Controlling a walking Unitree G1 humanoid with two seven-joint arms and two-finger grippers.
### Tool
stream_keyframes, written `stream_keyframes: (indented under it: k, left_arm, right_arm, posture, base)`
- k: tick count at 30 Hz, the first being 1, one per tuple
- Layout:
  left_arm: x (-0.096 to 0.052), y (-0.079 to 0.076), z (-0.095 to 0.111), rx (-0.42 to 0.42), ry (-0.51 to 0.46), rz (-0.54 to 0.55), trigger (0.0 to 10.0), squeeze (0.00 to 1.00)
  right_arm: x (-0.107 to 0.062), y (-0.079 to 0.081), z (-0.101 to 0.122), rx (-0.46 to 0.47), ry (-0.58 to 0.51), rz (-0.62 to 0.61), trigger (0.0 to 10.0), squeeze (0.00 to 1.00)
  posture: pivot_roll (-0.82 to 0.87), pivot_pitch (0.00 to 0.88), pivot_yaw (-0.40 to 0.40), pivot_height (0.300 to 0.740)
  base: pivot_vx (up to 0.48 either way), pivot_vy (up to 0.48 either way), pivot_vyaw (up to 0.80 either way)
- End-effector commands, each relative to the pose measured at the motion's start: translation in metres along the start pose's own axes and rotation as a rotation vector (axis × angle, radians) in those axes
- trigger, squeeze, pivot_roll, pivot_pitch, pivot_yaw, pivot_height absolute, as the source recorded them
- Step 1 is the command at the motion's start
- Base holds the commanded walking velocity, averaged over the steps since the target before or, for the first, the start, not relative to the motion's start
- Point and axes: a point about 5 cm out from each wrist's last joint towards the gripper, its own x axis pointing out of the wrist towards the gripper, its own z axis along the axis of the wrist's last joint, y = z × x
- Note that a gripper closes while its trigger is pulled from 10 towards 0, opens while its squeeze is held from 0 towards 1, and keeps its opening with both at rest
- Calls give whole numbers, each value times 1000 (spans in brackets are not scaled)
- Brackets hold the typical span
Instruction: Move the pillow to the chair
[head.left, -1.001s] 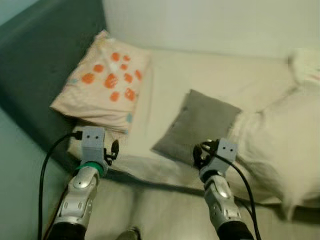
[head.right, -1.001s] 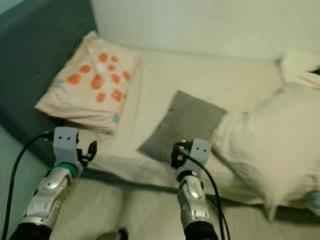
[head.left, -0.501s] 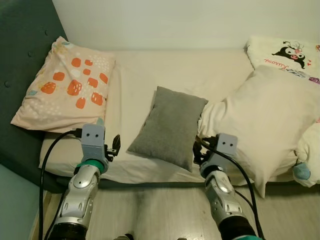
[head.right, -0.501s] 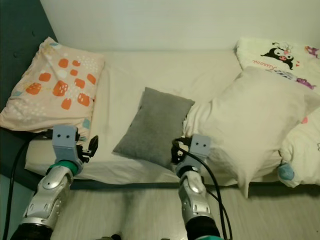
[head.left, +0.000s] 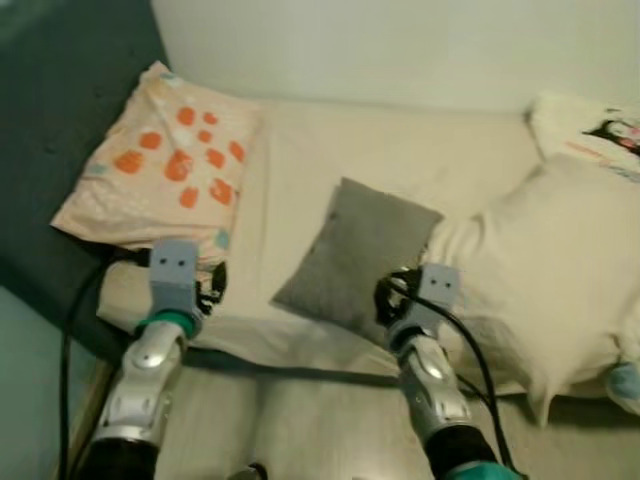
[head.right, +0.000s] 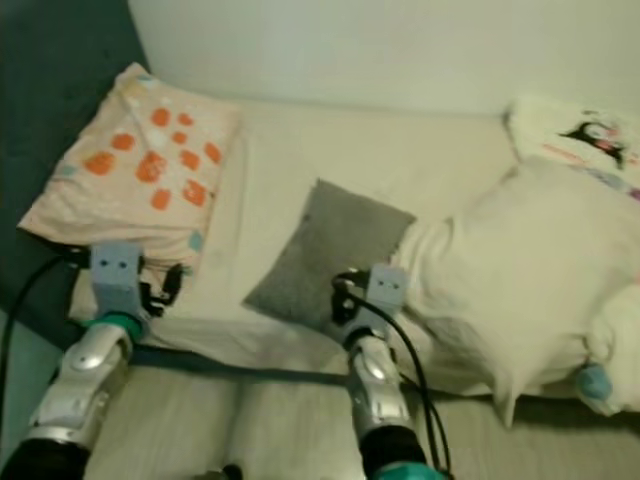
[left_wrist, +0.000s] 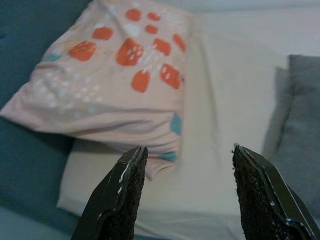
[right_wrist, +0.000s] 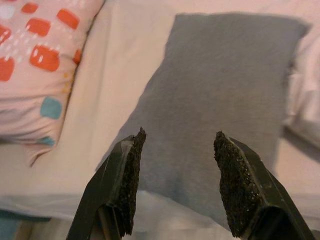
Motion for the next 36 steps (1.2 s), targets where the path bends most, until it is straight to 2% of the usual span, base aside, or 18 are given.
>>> stream_keyframes:
  k: [1,15,22,23,25,36]
  left_arm:
    - [0,-3,-5,11,21,-15,10000,0]
    - [1,-3,-4,15,24,-27,10000,0]
    - [-1,-9,-6,7,38,-109,10000,0]
    - [-2,-18,-9,-1,58,-193,10000,0]
    - [-3,-22,-11,15,66,-228,10000,0]
    - [-4,-24,-11,12,65,-250,10000,0]
  right_arm:
    - [-3,-7,-8,9,31,-27,10000,0]
    - [-4,-7,-14,33,67,-56,10000,0]
    - [-6,-10,-16,30,63,-73,10000,0]
    - [-8,-13,-18,29,66,-99,10000,0]
    - [-8,-15,-19,27,70,-114,10000,0]
    - [-13,-22,-24,34,77,-157,10000,0]
  posture:
    - [76,45,57,740]
    - [90,50,62,740]
    - [90,55,76,740]
    - [88,58,82,740]
    - [88,58,82,740]
    - [83,67,100,740]
  base:
    - [424,0,0]
    - [426,0,0]
    - [399,0,-686]
    - [0,0,0]
    - [0,0,0]
    - [0,0,0]
